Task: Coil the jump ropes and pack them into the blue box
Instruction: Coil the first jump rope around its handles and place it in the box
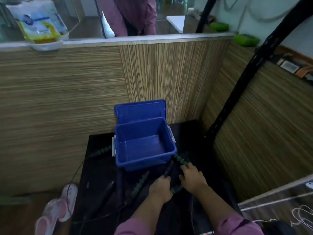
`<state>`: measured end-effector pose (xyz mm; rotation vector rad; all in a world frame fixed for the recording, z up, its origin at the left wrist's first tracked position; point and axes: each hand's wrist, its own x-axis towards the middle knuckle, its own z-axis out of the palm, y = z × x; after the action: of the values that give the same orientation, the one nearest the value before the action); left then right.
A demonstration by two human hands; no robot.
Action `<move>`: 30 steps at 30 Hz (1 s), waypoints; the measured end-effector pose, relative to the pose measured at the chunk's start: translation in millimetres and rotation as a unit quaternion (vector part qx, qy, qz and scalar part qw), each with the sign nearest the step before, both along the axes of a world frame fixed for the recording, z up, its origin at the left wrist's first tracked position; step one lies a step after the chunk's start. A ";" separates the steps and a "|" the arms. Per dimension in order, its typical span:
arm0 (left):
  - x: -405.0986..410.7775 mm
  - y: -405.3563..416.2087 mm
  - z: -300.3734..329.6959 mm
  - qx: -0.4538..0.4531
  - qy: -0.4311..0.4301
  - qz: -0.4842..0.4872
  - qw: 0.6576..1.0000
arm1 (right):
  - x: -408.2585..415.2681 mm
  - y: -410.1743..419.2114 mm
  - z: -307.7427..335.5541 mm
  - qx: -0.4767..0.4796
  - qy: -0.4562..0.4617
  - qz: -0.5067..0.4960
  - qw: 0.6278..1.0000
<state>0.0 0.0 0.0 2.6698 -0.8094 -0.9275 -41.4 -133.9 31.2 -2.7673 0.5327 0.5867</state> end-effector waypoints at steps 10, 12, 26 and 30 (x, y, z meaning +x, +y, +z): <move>-3.2 -4.5 -9.3 0.096 -0.094 -0.110 0.985 | 17.0 -25.9 -23.2 0.006 0.043 -0.018 0.999; -4.0 -5.2 -9.6 0.090 -0.108 -0.113 0.984 | 19.3 -31.3 -27.0 0.011 0.056 -0.019 0.998; 2.3 5.5 -6.4 -0.007 -0.144 -0.072 0.987 | 26.4 -54.3 -60.4 0.124 -0.011 -0.075 0.989; 6.5 9.7 -6.5 -0.033 -0.155 -0.071 0.985 | 20.8 -56.0 -58.8 0.099 -0.085 -0.092 0.987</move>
<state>6.5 9.7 -6.5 2.7653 -1.0857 -0.5041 -20.6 -189.9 -27.6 -2.5161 0.6435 0.3380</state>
